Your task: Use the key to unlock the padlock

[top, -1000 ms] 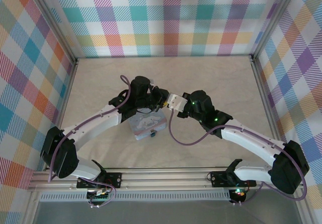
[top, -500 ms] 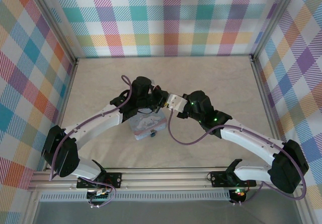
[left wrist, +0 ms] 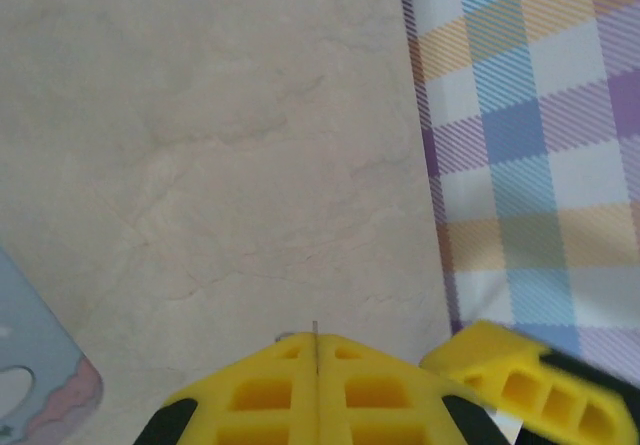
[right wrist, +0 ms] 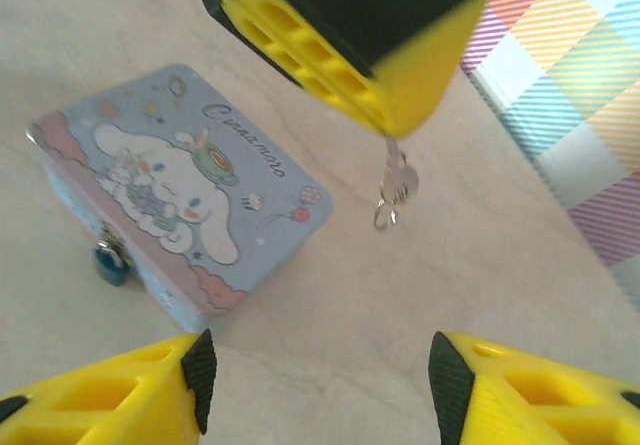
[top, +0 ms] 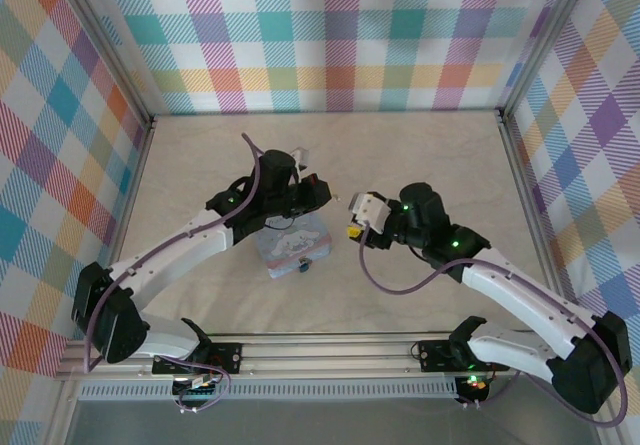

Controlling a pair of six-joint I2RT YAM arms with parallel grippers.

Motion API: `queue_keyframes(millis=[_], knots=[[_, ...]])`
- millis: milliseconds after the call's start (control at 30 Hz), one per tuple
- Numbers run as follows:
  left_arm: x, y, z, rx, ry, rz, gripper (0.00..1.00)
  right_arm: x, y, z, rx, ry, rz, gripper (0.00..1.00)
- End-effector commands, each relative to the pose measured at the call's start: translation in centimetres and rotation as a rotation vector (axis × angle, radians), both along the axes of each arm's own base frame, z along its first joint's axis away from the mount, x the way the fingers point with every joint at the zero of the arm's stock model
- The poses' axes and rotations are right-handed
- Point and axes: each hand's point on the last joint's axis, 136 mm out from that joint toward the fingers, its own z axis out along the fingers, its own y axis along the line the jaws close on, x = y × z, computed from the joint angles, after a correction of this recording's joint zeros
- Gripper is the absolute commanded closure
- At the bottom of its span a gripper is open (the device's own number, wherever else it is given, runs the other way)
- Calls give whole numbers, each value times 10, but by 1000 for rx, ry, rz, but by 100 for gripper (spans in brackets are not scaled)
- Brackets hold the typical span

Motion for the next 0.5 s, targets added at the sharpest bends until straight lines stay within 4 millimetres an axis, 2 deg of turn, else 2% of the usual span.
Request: queue_keyframes(millis=[0, 67, 233, 467], knots=[[-13, 1, 31, 73, -219, -183, 100, -28, 4, 4, 136, 184, 114, 38], [-24, 1, 28, 103, -248, -270, 100, -32, 3, 14, 205, 236, 149, 38], [-47, -5, 40, 83, -339, -452, 100, -41, 5, 33, 318, 311, 236, 39], [-67, -10, 56, 43, -433, -594, 100, -50, 16, 49, 373, 386, 341, 41]])
